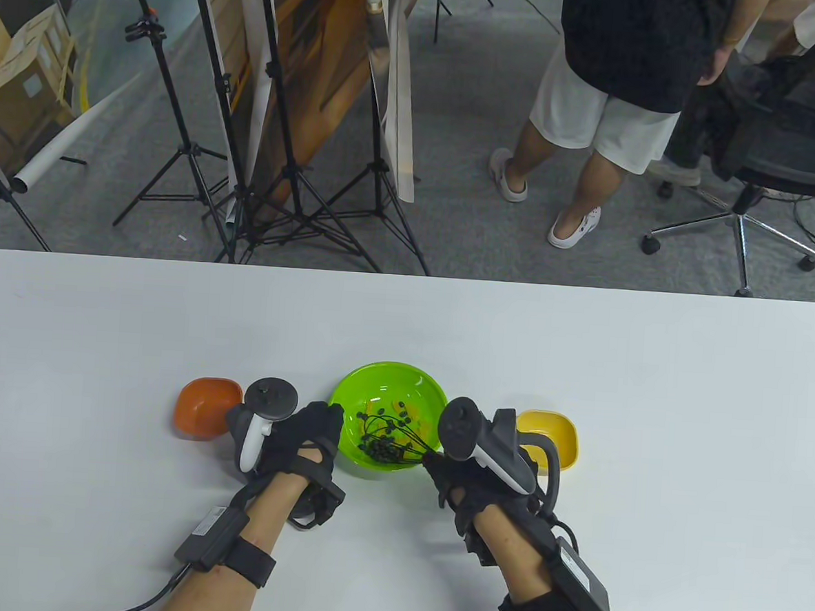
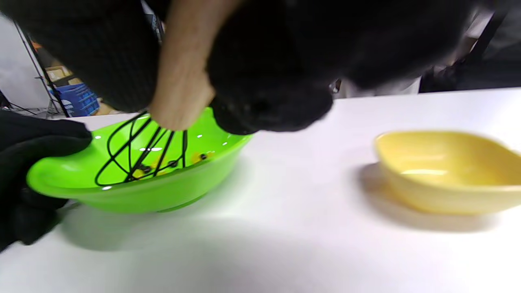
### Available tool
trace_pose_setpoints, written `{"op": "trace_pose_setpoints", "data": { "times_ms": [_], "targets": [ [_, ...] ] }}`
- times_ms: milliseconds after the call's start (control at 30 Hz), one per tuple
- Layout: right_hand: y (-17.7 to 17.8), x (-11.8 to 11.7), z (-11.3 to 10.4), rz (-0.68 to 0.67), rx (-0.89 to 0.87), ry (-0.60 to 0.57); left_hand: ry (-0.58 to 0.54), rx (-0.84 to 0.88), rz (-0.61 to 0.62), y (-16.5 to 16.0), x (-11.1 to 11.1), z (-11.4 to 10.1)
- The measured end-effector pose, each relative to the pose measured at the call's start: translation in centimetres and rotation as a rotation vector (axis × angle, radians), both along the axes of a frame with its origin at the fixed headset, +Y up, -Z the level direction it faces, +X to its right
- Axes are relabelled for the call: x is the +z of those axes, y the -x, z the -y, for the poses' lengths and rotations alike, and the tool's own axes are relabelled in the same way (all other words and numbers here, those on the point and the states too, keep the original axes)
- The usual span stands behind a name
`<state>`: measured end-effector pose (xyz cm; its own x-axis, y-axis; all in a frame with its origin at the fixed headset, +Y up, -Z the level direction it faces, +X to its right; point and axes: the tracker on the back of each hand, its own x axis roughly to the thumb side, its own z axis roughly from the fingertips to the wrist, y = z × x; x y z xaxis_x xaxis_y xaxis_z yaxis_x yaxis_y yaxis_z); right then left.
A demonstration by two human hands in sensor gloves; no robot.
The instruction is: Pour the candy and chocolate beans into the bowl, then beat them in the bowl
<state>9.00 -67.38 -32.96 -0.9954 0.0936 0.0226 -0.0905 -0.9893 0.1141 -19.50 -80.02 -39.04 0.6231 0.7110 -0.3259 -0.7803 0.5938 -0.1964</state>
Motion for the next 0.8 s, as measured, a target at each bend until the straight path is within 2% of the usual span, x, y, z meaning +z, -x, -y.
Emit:
{"op": "trace_pose_setpoints", "data": {
  "times_ms": [233, 400, 533, 633, 733, 800],
  "targets": [
    [0.1, -1.3, 0.2, 0.129, 0.099, -0.061, -0.001, -0.011, 0.021, -0.3, 0.0, -0.1],
    [0.5, -2.5, 2.4, 0.148, -0.034, -0.049, 0.006, 0.001, 0.028, -0.2, -0.1, 0.0],
    [1.6, -2.2, 3.6, 0.074, -0.158, 0.001, 0.010, 0.006, 0.025, -0.2, -0.1, 0.0],
    [1.9, -1.4, 2.8, 0.020, -0.098, -0.008, 0.010, 0.015, 0.011, 0.0, -0.1, 0.0],
    [1.6, -0.7, 1.9, -0.012, -0.139, 0.058, 0.014, 0.017, 0.010, 0.0, -0.1, 0.0],
    [1.2, -0.3, 0.9, -0.016, -0.052, 0.033, 0.012, 0.012, 0.009, 0.0, -0.1, 0.0]
  ]
}}
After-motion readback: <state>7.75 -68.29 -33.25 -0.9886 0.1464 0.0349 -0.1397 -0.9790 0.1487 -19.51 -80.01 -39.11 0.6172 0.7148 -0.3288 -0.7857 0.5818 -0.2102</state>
